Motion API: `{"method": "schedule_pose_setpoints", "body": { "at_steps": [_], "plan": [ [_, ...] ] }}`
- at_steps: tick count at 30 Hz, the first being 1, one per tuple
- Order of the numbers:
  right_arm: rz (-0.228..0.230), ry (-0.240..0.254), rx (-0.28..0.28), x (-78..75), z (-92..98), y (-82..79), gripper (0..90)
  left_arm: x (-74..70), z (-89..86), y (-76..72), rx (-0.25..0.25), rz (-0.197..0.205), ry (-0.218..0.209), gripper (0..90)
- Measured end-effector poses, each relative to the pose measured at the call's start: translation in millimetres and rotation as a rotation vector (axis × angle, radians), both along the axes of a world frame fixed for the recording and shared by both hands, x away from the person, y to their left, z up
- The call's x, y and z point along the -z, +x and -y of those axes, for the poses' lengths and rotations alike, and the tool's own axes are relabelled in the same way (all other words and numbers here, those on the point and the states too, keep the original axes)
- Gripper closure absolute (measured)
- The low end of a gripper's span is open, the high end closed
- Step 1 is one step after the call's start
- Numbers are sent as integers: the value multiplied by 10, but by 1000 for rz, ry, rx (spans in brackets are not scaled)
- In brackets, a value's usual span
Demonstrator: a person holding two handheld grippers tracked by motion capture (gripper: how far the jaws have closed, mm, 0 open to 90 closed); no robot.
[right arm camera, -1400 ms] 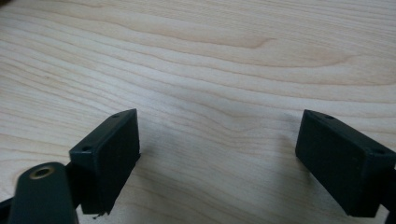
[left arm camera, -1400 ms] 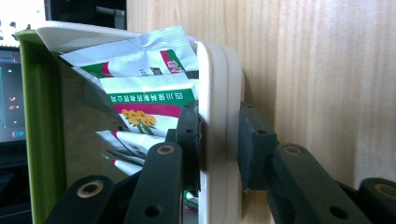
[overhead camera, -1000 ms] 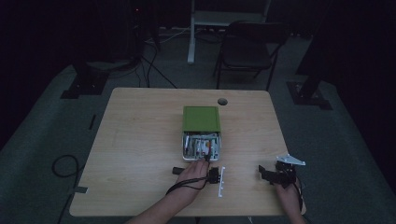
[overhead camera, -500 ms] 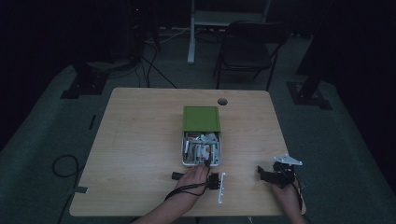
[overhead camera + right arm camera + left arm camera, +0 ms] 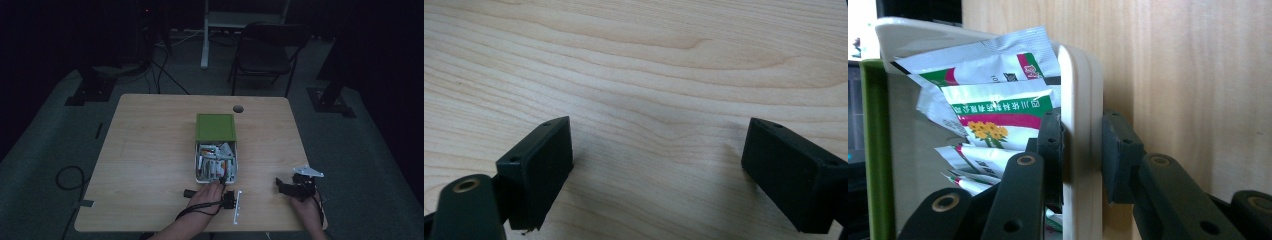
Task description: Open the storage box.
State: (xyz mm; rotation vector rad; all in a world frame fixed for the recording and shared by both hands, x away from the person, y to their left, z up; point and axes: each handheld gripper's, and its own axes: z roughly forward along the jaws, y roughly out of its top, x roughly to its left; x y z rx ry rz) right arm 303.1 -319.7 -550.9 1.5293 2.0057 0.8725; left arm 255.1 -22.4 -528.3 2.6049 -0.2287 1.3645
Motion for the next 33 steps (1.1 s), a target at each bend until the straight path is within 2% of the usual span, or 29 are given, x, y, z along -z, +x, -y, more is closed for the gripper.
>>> {"method": "schedule_pose_setpoints", "body": {
  "at_steps": [23, 33],
  "plan": [
    [0, 0, 0, 0, 0, 0, 124, 0, -31, -202, 12, 11, 35, 740],
    [0, 0, 0, 0, 0, 0, 125, -6, -13, -214, 8, -1, 20, 740]
  ]
}}
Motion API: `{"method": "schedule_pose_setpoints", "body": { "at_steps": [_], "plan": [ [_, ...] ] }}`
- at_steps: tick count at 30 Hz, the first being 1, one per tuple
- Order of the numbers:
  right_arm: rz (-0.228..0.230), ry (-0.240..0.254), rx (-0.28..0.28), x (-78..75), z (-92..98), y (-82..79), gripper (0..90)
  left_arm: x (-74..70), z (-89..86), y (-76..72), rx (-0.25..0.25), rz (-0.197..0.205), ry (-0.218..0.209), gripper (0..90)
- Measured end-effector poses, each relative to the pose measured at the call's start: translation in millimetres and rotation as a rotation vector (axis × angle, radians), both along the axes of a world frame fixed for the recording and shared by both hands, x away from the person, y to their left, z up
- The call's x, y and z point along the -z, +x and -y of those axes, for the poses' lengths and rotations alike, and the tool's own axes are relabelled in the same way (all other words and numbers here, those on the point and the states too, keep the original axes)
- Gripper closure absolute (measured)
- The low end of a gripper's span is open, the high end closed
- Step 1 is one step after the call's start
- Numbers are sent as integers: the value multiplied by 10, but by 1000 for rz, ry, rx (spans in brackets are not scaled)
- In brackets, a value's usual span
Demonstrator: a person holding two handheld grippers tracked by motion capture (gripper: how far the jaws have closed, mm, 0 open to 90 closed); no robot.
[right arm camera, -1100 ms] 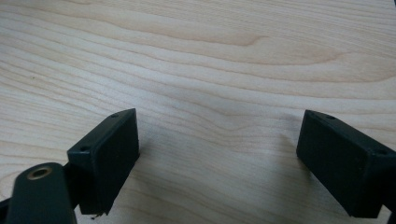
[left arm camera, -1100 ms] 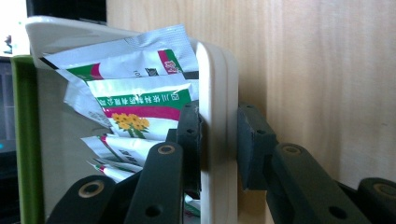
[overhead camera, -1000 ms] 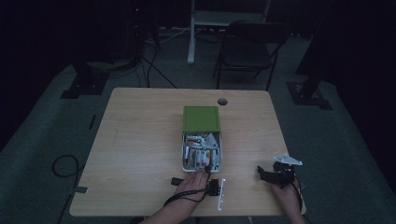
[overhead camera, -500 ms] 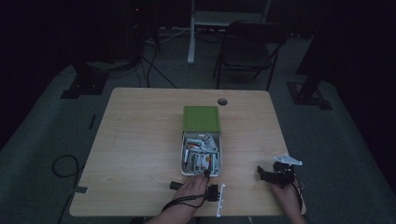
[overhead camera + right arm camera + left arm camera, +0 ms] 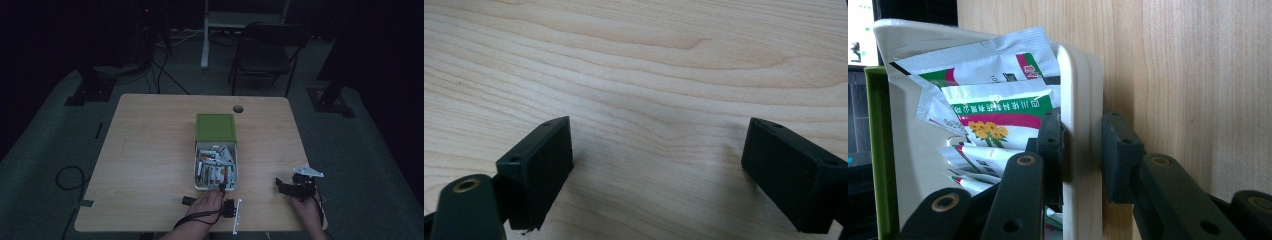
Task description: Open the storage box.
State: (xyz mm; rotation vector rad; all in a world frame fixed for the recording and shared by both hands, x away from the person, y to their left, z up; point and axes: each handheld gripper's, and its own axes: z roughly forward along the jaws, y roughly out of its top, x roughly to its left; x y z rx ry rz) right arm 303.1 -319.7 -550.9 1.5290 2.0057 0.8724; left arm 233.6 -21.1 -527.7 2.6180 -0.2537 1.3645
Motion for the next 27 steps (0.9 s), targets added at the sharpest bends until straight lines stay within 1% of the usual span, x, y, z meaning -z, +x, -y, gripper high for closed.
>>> {"method": "schedule_pose_setpoints", "body": {
  "at_steps": [2, 4, 5, 7, 9, 11, 12, 15, 16, 18, 21, 22, 24, 27],
  "plan": [
    [0, 0, 0, 0, 0, 0, 125, 0, 3, 11, 2, -2, -9, 740],
    [0, 0, 0, 0, 0, 0, 125, -8, 1, 17, 0, -13, -19, 737],
    [0, 0, 0, 0, 0, 0, 125, -10, -2, 16, -2, -20, -26, 719],
    [0, 0, 0, 0, 0, 0, 125, -15, -7, 13, 1, -28, -23, 685],
    [0, 0, 0, 0, 0, 0, 125, -26, -14, 5, 0, -40, -24, 673],
    [0, 0, 0, 0, 0, 0, 125, -48, -18, -11, -4, -60, -30, 638],
    [0, 0, 0, 0, 0, 0, 125, -59, -19, -25, -5, -76, -36, 638],
    [0, 0, 0, 0, 0, 0, 125, -99, -40, -30, -6, -113, -77, 626],
    [0, 0, 0, 0, 0, 0, 125, -118, -51, -27, -10, -133, -104, 626],
    [0, 0, 0, 0, 0, 0, 125, -170, -75, -20, -5, -163, -152, 626],
    [0, 0, 0, 0, 0, 0, 125, -269, -109, -13, -3, -207, -236, 626],
    [0, 0, 0, 0, 0, 0, 125, -301, -125, -7, -2, -213, -255, 627],
    [0, 0, 0, 0, 0, 0, 125, -363, -164, 12, -8, -239, -295, 627],
    [0, 0, 0, 0, 0, 0, 125, -440, -236, 48, -19, -266, -350, 627]
  ]
}}
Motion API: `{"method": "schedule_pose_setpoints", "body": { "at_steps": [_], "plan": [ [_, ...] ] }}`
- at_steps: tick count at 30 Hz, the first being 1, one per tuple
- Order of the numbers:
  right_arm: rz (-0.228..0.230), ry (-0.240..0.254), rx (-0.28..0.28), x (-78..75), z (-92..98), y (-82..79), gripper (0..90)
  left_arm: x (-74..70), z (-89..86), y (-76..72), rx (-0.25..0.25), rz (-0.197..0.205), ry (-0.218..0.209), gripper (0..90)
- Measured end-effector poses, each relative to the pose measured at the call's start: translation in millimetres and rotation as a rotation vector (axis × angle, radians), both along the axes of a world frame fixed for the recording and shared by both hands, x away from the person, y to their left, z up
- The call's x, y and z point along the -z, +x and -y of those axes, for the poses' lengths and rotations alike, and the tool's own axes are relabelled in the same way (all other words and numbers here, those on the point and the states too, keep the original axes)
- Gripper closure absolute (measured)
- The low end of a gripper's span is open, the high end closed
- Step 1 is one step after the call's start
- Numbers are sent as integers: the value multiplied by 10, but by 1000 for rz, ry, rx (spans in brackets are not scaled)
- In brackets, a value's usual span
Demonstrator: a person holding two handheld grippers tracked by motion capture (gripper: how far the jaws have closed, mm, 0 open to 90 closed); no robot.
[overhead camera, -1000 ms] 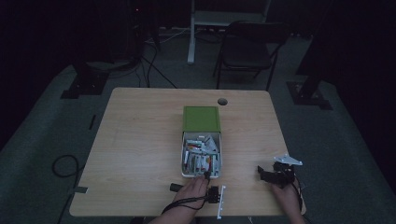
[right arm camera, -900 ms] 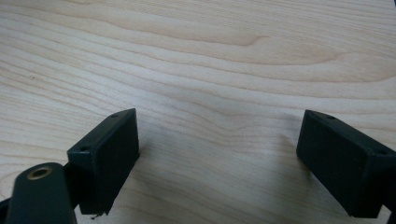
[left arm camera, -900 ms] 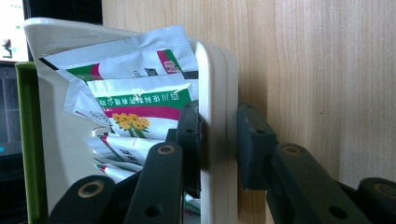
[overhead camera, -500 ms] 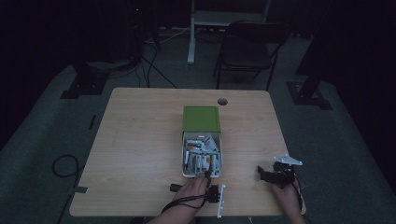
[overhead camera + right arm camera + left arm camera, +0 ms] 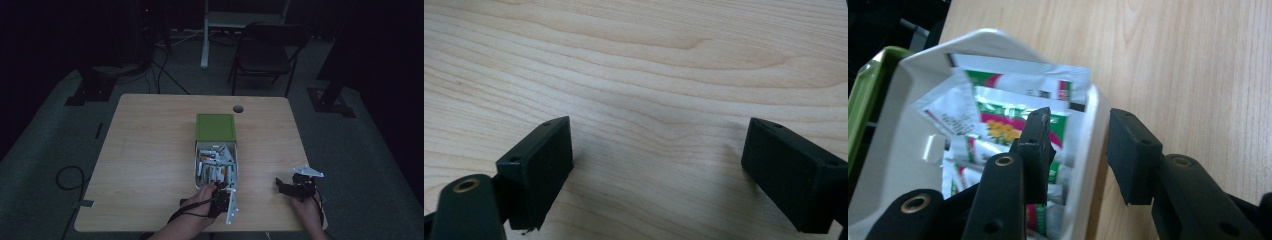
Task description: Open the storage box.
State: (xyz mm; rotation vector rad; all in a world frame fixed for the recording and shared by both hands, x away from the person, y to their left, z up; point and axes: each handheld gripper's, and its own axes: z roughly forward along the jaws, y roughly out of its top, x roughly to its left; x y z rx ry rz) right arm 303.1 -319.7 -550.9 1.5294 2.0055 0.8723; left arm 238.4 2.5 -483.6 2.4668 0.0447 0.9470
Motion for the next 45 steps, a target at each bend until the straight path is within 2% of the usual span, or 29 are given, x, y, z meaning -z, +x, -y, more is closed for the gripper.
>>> {"method": "schedule_pose_setpoints", "body": {
  "at_steps": [5, 14, 16, 19, 25, 33, 40, 45],
  "plan": [
    [0, 0, 0, 0, 0, 0, 125, -104, -160, 73, -33, -60, -97, 627],
    [0, 0, 0, 0, 0, 0, 125, -284, -460, 199, -81, -74, -227, 627],
    [0, 0, 0, 0, 0, 0, 125, -314, -519, 223, -94, -77, -244, 627],
    [0, 0, 0, 0, 0, 0, 125, -343, -614, 256, -118, -94, -290, 627],
    [0, 0, 0, 0, 0, 0, 125, -379, -833, 298, -178, -103, -370, 627],
    [0, 0, 0, 0, 0, 0, 125, -420, -1088, 356, -235, -116, -441, 628],
    [0, 0, 0, 0, 0, 0, 125, -376, -1320, 429, -294, -135, -505, 636],
    [0, 0, 0, 0, 0, 0, 125, -333, -1455, 469, -331, -140, -530, 636]
  ]
}}
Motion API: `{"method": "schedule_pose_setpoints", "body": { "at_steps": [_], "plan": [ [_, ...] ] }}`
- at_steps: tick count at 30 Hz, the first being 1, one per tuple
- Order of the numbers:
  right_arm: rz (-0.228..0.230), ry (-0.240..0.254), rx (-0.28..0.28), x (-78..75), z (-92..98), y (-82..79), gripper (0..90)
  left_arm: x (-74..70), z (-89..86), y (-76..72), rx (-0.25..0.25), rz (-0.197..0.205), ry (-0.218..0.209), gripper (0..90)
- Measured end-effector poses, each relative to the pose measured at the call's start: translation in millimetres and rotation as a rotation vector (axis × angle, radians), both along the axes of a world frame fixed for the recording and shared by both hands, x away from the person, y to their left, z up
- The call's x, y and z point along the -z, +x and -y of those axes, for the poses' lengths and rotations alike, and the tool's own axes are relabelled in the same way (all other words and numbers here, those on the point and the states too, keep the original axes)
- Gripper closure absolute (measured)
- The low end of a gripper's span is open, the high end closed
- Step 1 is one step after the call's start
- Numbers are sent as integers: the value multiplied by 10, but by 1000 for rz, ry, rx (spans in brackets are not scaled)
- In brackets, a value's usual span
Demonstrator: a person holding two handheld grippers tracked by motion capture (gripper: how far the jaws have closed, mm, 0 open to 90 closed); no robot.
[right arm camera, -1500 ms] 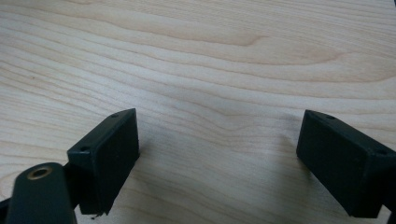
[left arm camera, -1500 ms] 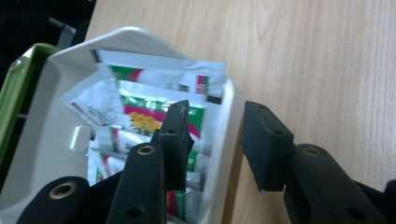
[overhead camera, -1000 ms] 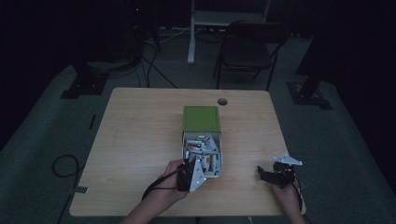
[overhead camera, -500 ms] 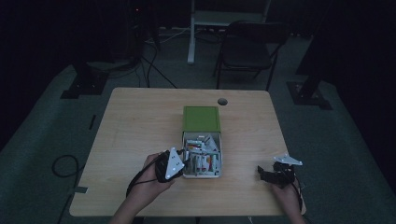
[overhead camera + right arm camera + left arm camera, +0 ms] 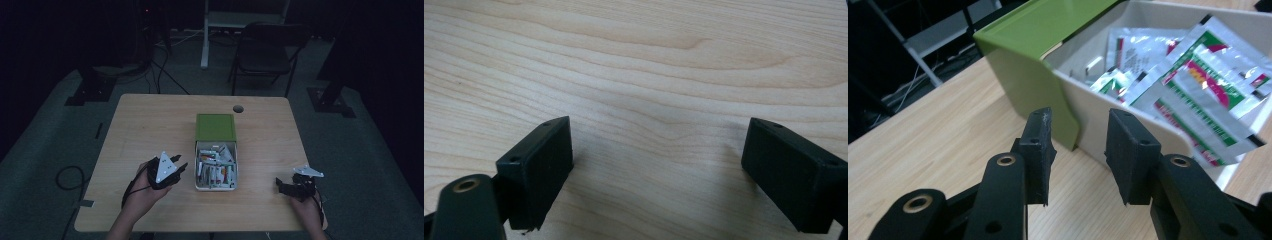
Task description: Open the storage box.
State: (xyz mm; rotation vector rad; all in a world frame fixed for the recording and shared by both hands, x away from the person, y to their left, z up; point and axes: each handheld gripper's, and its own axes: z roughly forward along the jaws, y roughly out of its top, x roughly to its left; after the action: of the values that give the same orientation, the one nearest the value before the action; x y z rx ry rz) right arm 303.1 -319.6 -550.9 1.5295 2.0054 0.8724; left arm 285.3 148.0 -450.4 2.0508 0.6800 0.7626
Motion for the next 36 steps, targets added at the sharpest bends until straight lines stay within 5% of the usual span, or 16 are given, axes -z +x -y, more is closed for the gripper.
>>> {"method": "schedule_pose_setpoints", "body": {
  "at_steps": [28, 36],
  "plan": [
    [0, 0, 0, 0, 0, 0, 125, 649, -621, 173, -156, -108, -90, 580],
    [0, 0, 0, 0, 0, 0, 125, 736, -716, 178, -170, -145, -77, 547]
  ]
}}
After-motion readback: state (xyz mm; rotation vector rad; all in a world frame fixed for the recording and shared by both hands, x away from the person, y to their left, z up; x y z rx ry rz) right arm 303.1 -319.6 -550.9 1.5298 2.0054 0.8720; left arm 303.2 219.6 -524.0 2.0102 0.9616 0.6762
